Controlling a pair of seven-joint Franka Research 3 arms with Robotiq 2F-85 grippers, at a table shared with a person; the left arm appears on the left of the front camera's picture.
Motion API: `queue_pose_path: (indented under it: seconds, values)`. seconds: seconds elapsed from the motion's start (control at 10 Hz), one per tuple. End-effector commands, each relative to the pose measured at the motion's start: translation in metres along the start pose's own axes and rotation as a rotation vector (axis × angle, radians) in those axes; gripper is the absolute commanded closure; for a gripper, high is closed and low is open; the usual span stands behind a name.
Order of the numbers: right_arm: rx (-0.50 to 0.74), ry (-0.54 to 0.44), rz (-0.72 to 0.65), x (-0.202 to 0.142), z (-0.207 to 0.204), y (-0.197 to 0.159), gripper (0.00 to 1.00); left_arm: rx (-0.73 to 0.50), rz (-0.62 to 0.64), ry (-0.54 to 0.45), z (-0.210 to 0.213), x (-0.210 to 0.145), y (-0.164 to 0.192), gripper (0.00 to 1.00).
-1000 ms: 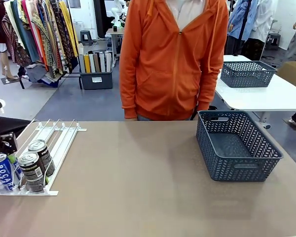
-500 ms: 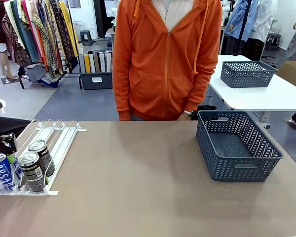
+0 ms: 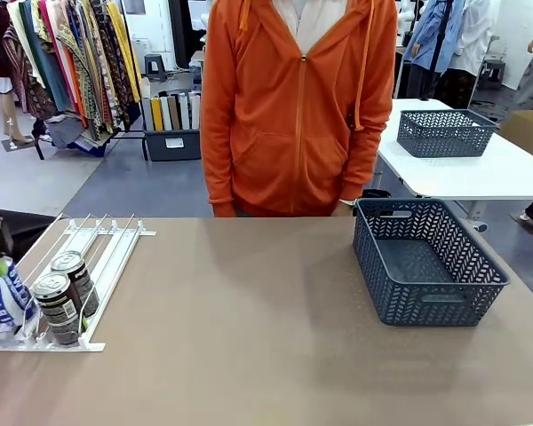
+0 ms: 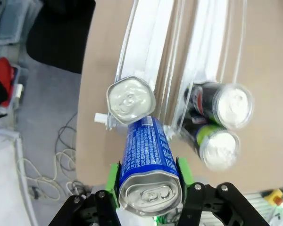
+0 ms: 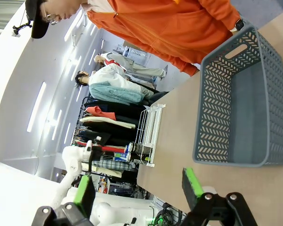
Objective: Retrieve and store the cans from the dispenser.
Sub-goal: Pick up one can from the Automatic Can Dispenser and place it in the middle of the table.
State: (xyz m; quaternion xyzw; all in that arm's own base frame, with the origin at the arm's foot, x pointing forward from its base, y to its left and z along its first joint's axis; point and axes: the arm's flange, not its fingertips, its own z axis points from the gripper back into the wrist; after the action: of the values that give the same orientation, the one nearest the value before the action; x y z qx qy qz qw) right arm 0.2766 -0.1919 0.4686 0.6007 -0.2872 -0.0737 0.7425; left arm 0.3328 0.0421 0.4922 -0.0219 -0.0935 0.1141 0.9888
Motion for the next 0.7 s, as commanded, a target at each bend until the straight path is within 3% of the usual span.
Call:
queue_pose_path:
  seconds: [0.0,0.3,0.4,0.5,0.6]
  values:
    - [0.019,-0.02,-0.004,0.003,-0.001,0.005,0.0,-0.068,-0.105,-0.064,0.051,-0.027,0.016,1.0]
    - [0.019,-0.02,-0.004,0.003,-0.001,0.005,0.0,-0.223,-0.301,-0.153,0.092,-0.072,0.042,1.0]
    - [0.019,-0.02,-0.004,0.003,-0.001,0.005,0.0,-0.29,-0.394,-0.125,0.094,-0.08,0.05,1.0]
    - [0.019,-0.02,-0.004,0.003,-0.001,0.005,0.0,-0.13,-0.233,-0.132,0.092,-0.062,0.03,1.0]
    - [0.019,-0.02,-0.004,0.003,-0.001,0.005,0.0,-0.13,-0.233,-0.132,0.092,-0.062,0.03,1.0]
